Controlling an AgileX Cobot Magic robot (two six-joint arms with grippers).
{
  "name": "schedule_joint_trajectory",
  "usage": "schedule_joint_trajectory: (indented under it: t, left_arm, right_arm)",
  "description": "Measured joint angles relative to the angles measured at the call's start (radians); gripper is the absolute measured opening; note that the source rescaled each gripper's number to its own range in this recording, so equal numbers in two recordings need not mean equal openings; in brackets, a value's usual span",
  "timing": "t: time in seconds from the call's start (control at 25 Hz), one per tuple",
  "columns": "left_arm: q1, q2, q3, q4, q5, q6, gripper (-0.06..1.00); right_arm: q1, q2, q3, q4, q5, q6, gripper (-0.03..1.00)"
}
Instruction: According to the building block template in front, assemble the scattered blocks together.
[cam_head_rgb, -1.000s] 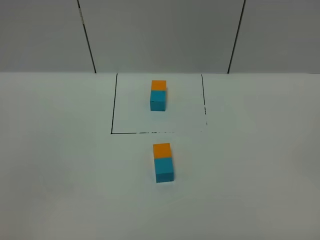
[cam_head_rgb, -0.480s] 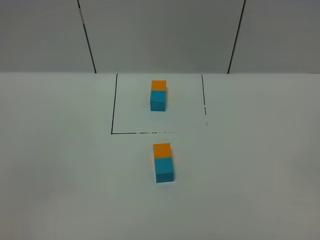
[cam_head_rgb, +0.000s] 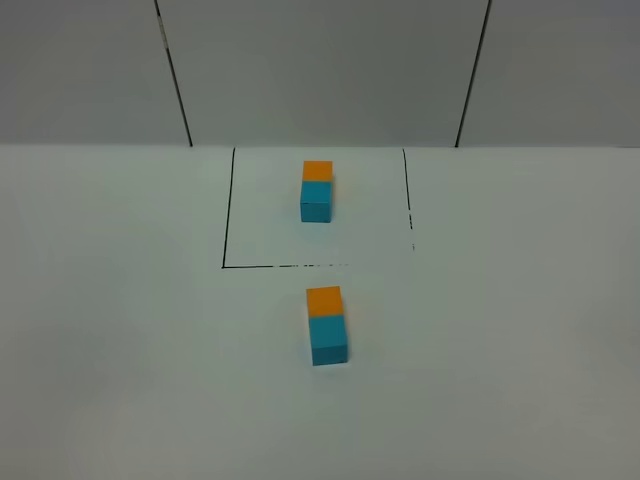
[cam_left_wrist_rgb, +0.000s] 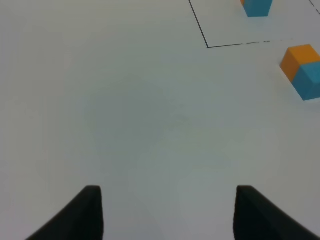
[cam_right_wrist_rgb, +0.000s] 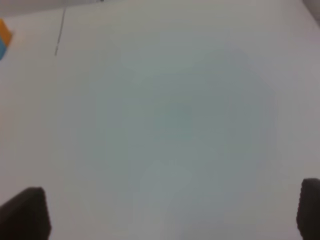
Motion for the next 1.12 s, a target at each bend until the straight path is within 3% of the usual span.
schedule_joint_trajectory:
  t: [0.2,0.4,1.12]
  left_arm:
    - [0.000,0.000,0.000,0.000,0.000,0.000,0.23]
    - [0.000,0.000,0.000,0.000,0.000,0.000,0.23]
    - [0.000,0.000,0.000,0.000,0.000,0.000,0.23]
  right_arm:
    - [-0.035,0.000,0.000,0.000,0.000,0.000,1.00]
    - [0.000,0.000,0.000,0.001,0.000,0.000,1.00]
    - [0.000,0.000,0.000,0.001,0.000,0.000,1.00]
